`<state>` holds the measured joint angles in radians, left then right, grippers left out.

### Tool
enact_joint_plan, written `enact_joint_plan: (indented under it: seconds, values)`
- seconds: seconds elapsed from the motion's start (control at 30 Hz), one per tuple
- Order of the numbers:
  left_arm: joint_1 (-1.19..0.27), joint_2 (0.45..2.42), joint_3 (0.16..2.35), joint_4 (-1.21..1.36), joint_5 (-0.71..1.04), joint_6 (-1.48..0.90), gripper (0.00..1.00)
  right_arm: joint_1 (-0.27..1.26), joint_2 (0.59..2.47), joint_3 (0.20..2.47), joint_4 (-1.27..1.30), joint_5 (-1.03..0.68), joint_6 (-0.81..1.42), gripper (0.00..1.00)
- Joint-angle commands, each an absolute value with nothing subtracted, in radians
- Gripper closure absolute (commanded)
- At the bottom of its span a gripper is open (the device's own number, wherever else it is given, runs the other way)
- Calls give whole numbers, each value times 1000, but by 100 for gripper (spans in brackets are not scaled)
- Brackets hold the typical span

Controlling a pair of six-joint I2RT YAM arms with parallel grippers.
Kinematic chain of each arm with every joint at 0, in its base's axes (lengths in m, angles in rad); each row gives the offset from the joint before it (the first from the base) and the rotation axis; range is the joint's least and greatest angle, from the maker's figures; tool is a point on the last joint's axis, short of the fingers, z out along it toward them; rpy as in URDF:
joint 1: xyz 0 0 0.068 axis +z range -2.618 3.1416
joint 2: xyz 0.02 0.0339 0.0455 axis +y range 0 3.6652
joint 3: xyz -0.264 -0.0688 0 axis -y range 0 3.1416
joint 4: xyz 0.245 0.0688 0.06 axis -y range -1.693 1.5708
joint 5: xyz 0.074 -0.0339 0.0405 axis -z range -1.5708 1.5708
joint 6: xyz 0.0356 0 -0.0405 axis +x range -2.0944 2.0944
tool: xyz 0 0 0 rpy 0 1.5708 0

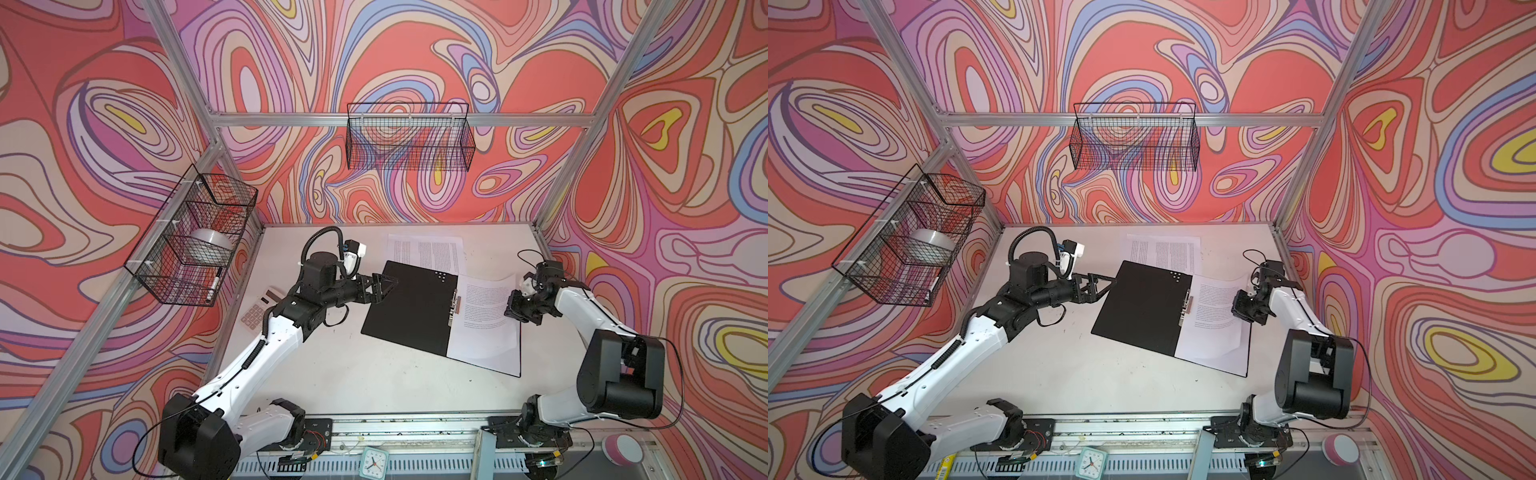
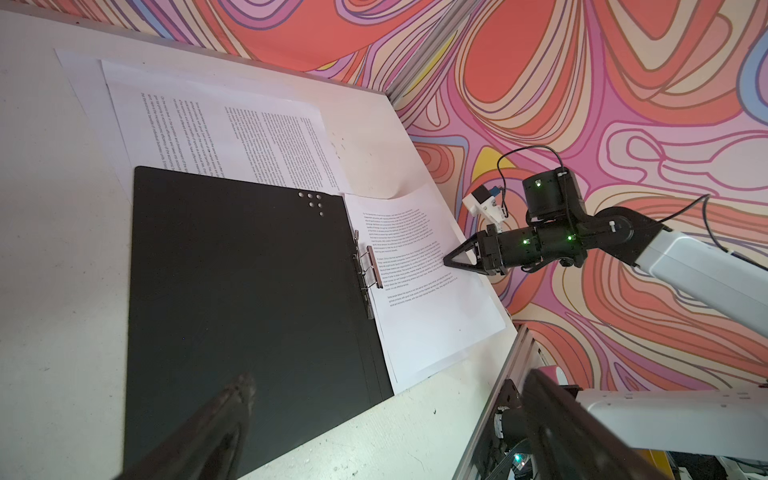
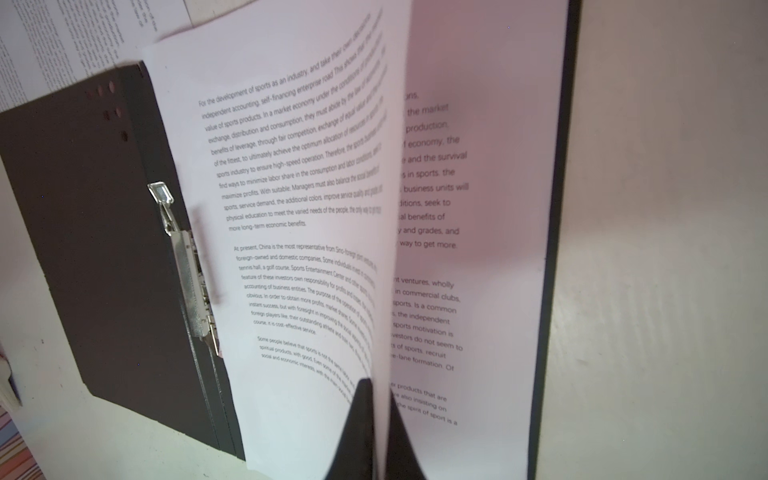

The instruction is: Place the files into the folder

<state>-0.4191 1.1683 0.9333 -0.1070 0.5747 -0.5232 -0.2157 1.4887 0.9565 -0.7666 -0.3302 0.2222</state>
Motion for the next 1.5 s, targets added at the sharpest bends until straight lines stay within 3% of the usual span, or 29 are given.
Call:
enact_joint_plan:
  seconds: [0.0, 1.47]
  values:
    - [-423, 1152, 934, -95, 568, -502, 0, -220, 1483, 929, -773, -344, 241, 100]
    - [-423, 1147, 934, -98, 566, -502, 0, -221, 1475, 919, -805, -362, 255, 100]
